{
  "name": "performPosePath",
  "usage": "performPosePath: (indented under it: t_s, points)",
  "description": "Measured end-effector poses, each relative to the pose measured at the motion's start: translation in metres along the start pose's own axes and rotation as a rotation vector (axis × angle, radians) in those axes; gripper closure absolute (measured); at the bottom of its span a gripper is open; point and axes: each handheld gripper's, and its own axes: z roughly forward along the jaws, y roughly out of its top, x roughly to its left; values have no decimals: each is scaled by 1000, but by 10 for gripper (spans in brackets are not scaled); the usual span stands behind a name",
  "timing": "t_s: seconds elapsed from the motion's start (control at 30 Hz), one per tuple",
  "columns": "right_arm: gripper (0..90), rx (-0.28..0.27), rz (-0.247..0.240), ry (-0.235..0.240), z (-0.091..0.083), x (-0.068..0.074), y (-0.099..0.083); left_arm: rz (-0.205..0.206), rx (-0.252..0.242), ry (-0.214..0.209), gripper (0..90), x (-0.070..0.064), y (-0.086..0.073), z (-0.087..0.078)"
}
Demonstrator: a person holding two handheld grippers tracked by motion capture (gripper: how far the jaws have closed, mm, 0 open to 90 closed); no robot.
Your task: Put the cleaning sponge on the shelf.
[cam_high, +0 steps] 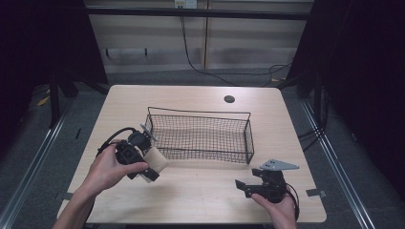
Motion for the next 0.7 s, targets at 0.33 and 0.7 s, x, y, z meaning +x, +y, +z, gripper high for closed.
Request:
performPosePath:
  t_s: [0.33, 0.7]
  points:
    - [181, -2, 0, 1, 0, 0, 0, 17, -18, 8, 307, -9, 18, -17]
    - [181, -1, -1, 1, 0, 0, 0, 5, -15, 20, 307, -11, 32, -31]
